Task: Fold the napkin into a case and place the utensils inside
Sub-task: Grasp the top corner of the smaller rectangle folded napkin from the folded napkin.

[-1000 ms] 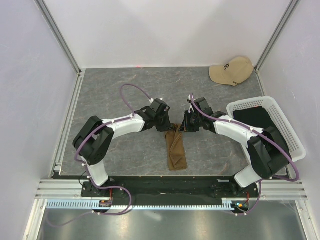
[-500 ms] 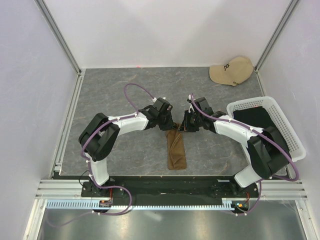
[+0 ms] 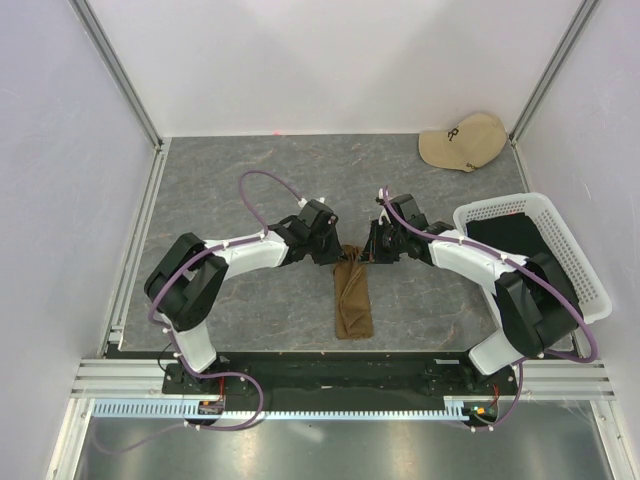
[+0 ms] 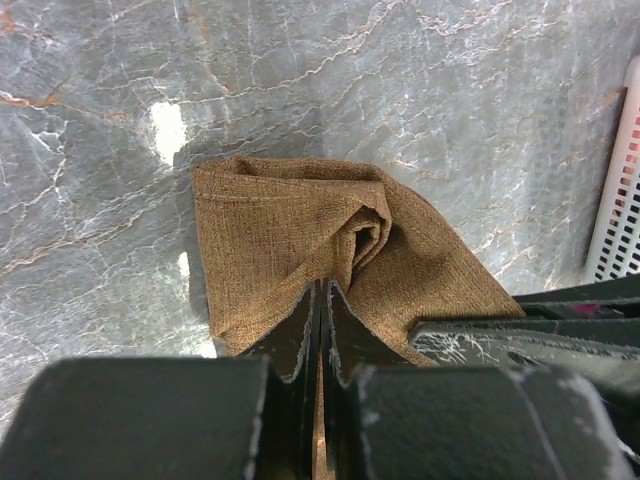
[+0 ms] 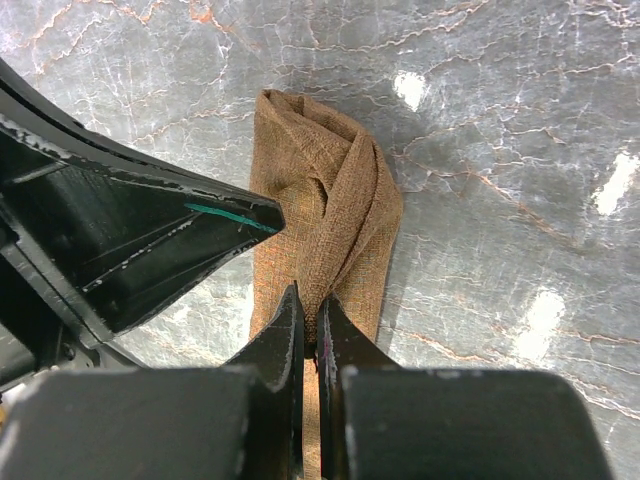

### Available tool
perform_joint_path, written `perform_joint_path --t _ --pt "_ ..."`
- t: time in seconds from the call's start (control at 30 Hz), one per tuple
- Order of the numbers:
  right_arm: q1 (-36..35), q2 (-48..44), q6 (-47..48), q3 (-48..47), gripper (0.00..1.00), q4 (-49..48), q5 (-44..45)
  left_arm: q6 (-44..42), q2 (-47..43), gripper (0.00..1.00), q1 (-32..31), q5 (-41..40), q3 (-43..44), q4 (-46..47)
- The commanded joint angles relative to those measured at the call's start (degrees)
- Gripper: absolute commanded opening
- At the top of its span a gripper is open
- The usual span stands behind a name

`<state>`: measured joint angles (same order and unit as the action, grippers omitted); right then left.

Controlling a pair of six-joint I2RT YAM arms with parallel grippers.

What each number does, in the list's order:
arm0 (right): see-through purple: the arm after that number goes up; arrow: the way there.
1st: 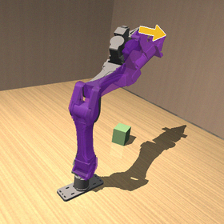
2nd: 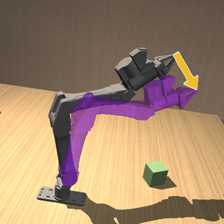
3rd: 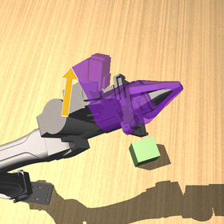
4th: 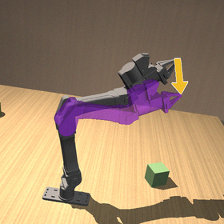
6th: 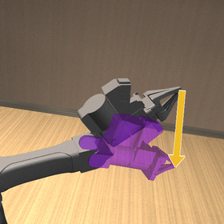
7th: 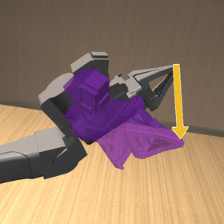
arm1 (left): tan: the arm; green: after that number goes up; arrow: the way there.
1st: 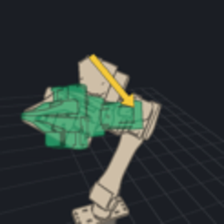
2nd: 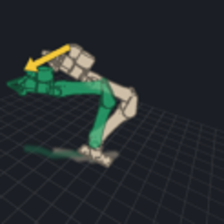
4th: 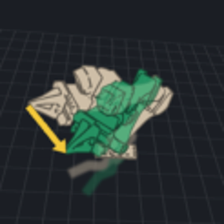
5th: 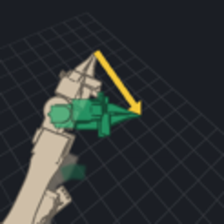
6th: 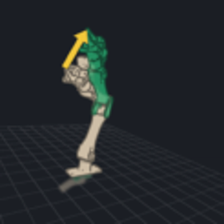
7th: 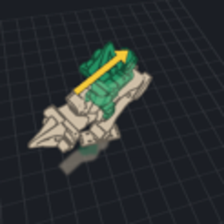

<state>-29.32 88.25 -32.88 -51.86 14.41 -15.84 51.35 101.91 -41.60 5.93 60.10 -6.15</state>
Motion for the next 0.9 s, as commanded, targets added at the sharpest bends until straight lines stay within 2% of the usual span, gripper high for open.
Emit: perform_joint_path --t 0.0,0.43,0.87 --pt "0.3 -1.0 1.0 -0.6 0.0 -0.5 -0.6 -0.5 -1.0 0.03 0.0 -1.3 0.2 1.1" --pt "0.3 -0.4 1.0 -1.1 0.0 -0.5 -2.6 1.1 7.3 0.03 -0.3 1.3 8.6 3.3" --pt "0.7 4.0 3.9 -2.4 0.0 3.0 2.2 6.7 14.1 0.03 -1.0 -2.2 5.8 11.8"
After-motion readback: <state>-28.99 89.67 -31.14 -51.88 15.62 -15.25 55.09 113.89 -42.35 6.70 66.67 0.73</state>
